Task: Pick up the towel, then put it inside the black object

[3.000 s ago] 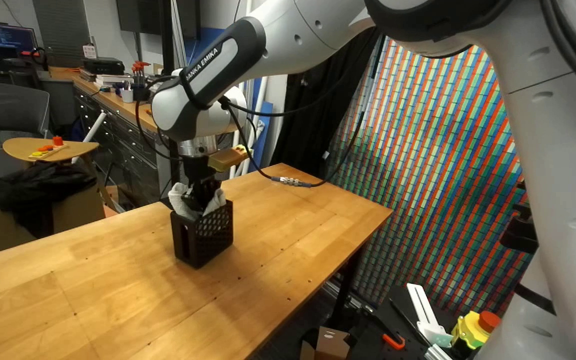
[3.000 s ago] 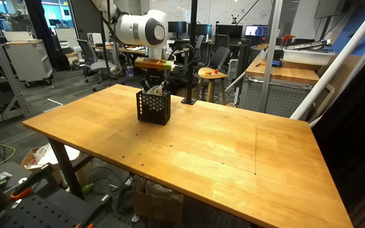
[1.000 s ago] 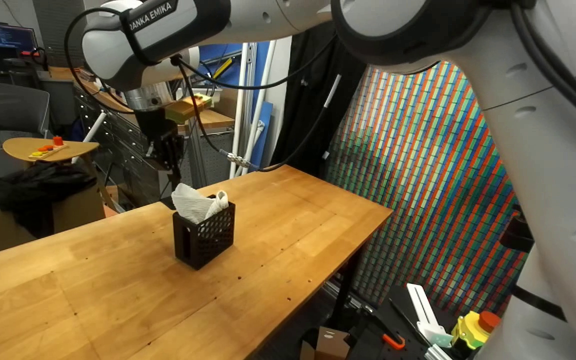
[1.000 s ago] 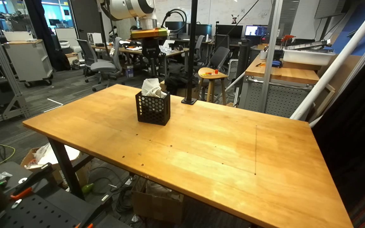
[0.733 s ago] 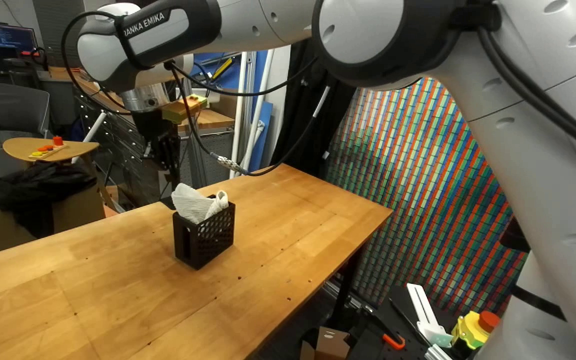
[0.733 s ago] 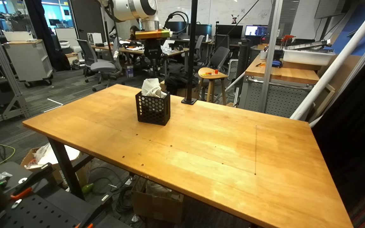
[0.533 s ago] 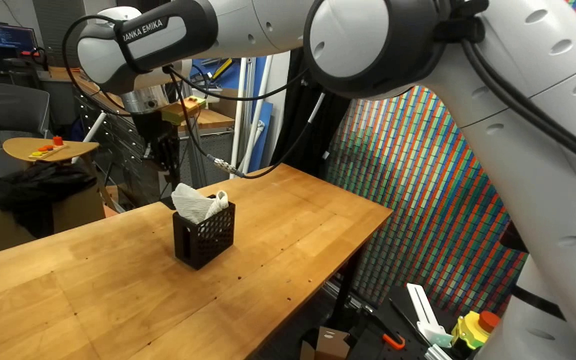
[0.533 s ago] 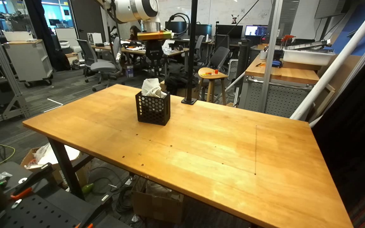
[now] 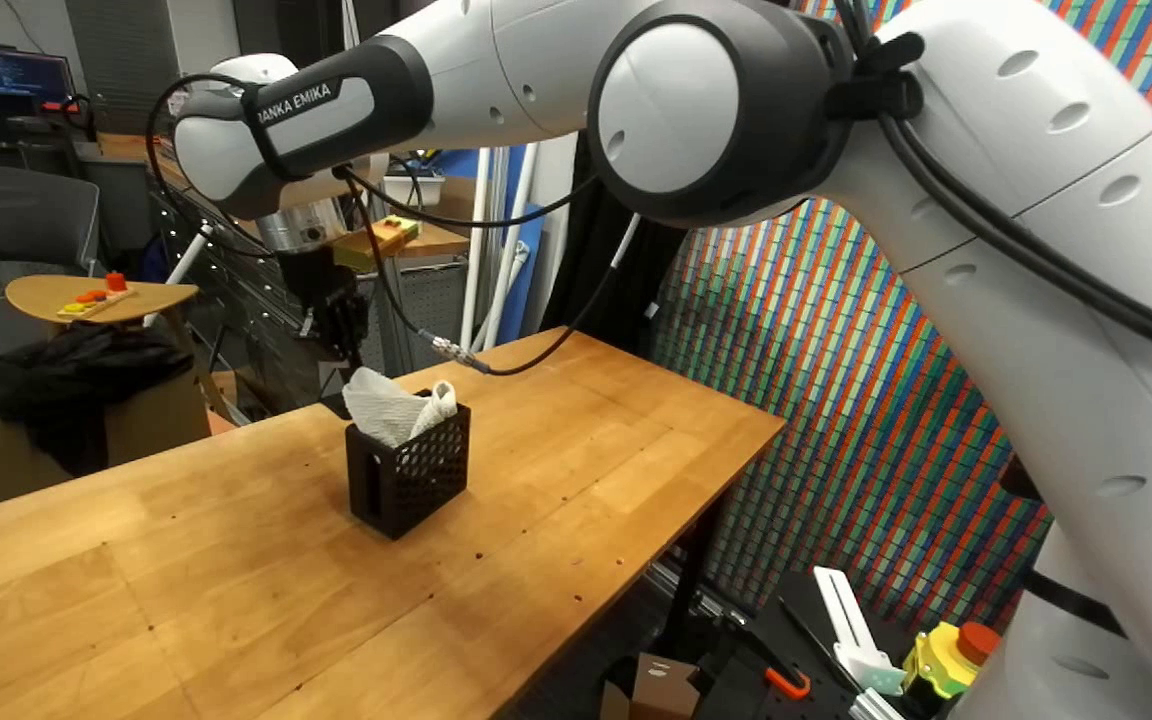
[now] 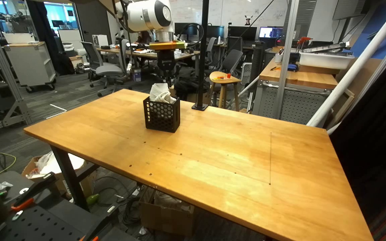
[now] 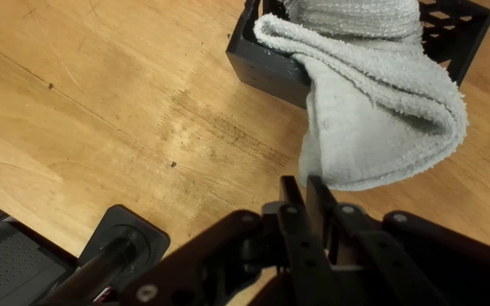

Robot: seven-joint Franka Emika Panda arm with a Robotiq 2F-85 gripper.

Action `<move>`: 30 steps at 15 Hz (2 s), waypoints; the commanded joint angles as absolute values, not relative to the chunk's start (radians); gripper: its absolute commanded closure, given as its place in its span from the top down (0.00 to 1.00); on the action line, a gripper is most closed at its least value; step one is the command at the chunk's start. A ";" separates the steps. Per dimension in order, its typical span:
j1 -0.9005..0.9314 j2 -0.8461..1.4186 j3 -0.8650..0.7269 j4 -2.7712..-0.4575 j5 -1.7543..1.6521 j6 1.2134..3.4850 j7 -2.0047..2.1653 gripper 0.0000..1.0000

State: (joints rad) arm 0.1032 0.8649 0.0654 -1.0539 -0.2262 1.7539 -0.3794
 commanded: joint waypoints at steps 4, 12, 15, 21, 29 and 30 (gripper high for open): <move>0.090 0.836 0.059 -1.073 -0.219 1.748 -0.372 0.14; 0.097 0.721 0.077 -1.274 -0.180 1.782 -0.275 0.14; 0.101 0.656 0.076 -1.380 -0.180 1.805 -0.227 0.14; 0.095 0.552 0.074 -1.565 -0.180 1.861 -0.169 0.14; 0.086 0.511 0.074 -1.692 -0.176 1.957 -0.146 0.14; 0.085 0.515 0.072 -1.697 -0.179 1.978 -0.142 0.14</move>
